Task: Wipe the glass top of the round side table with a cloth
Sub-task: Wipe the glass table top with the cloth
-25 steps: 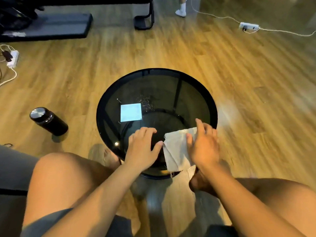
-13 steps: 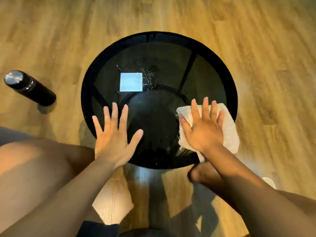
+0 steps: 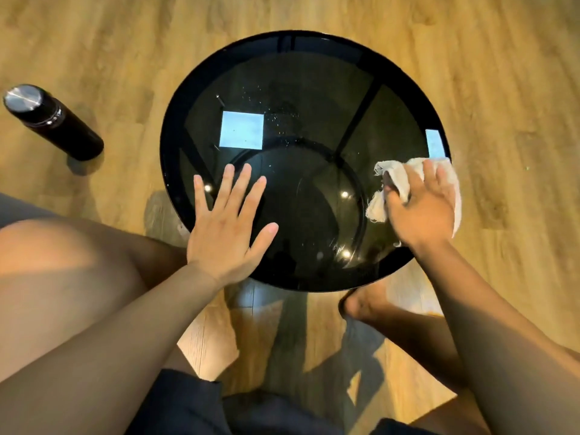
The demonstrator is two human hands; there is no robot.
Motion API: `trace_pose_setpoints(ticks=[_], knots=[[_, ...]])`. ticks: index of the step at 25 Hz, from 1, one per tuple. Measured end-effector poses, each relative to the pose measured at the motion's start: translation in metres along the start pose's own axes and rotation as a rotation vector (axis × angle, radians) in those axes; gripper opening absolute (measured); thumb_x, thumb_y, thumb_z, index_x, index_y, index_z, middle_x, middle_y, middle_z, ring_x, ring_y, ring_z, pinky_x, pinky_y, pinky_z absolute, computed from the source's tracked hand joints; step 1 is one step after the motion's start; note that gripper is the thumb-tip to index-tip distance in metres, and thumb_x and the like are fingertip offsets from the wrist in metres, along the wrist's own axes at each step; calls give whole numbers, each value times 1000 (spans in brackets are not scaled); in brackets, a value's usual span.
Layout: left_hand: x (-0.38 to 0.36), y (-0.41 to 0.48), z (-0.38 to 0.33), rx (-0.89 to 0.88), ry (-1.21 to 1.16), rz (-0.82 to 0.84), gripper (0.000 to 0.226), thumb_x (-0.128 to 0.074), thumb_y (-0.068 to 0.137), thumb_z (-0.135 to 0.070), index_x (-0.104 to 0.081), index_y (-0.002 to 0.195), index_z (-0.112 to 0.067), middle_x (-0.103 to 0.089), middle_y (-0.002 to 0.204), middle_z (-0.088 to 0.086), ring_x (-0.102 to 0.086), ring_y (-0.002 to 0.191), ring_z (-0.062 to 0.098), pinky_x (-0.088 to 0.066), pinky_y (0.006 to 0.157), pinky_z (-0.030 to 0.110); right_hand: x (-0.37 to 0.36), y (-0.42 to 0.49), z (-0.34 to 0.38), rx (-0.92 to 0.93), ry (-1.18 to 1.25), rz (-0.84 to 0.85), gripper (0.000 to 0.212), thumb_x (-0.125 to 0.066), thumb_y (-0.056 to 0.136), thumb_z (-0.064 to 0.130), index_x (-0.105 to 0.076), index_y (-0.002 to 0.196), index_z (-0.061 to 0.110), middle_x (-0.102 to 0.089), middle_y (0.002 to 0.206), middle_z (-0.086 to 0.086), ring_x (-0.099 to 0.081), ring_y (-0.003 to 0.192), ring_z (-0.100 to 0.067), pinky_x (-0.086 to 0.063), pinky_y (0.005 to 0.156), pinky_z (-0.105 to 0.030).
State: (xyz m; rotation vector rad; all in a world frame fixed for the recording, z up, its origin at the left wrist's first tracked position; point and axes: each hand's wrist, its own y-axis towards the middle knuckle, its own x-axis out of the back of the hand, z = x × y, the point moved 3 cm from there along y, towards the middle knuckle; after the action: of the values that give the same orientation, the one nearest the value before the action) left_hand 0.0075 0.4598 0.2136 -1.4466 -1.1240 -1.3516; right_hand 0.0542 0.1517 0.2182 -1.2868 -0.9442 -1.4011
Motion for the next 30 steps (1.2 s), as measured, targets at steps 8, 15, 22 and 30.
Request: trace_pose_setpoints(ticks=[8,15,22,30], knots=[[0,-1,3,3,-36,-25,71,-9,98,-59,-17,155,-17,-16,164,12,-9,152,32,-4,119,62,-18,-131,126,283,146,-113,42,-57,91,40,-60,127,17,-64,129,-10,-56,124,-32,-41,106,-47],[-1,-1,1,4,-43,1,68,-6,98,-56,-16,155,-20,-16,164,10,-6,152,30,-1,119,60,-19,-94,43,568,7,4,60,-41,88,42,-49,143,21,-43,153,-10,-14,150,-12,-12,121,-38],[0,-1,3,-2,-84,0,71,-13,97,-61,-17,155,-19,-16,164,10,-7,152,31,-1,119,60,9,-17,-29,-32,-17,-66,58,-36,89,49,-49,142,29,-32,158,-11,-26,146,-37,-28,117,-44],[0,-2,4,8,-148,-67,63,-14,100,-48,-26,152,-15,-26,161,10,-15,151,27,-2,121,55,-22,-138,143,493,190,-62,35,-64,87,28,-64,121,20,-58,131,-14,-55,120,-34,-46,103,-49]])
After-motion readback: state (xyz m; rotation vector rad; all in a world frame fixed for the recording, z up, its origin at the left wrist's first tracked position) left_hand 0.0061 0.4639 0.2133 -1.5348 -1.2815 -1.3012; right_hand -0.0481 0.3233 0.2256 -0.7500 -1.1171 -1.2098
